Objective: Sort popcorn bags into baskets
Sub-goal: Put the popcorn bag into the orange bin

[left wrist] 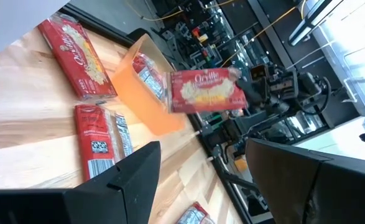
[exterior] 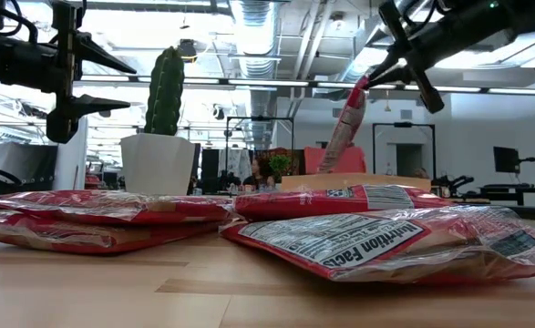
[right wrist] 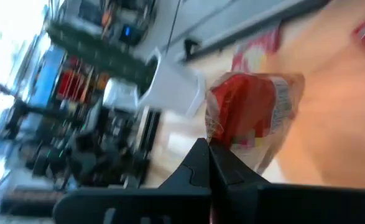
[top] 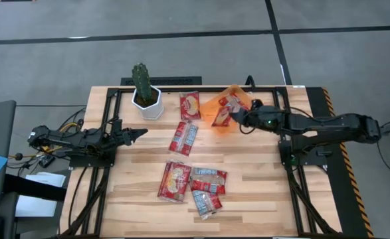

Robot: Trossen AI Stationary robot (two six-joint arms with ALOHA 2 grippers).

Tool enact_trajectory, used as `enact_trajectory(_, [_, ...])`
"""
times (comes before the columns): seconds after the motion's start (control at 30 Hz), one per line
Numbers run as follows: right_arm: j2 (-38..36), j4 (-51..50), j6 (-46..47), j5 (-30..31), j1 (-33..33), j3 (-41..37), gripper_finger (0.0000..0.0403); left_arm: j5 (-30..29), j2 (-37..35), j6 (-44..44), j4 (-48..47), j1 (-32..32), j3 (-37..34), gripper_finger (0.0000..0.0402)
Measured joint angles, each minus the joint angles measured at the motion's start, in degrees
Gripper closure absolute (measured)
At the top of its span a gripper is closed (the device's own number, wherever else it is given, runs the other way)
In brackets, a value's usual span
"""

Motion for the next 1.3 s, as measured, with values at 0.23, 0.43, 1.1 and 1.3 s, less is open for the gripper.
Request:
enact_trajectory(0.23, [3.8,-0.4,-0.1,5.1,-2.9,0.0,0.0400,-1.0,0.0,0.8,-0.4,0.0,0.0,0.0177])
enact_trajectory(0.43, [10.1,-0.3,4.5,2.0,-2.9,0.1,0.0400,-1.0,0.0,0.7,-1.1,0.0,0.0,0.0177])
enact_trajectory(1.1, [13.3,-6.3,-0.1,-12.8,-11.2,0.0,0.0321,-3.0,0.0,0.6,-2.1,0.0,0.0,0.0177])
enact_trajectory(1.3, [13.2,-5.5,-5.3,-15.6,-12.9,0.0,0.0242,-3.2,0.0,-0.9,-2.4,0.0,0.0,0.0177])
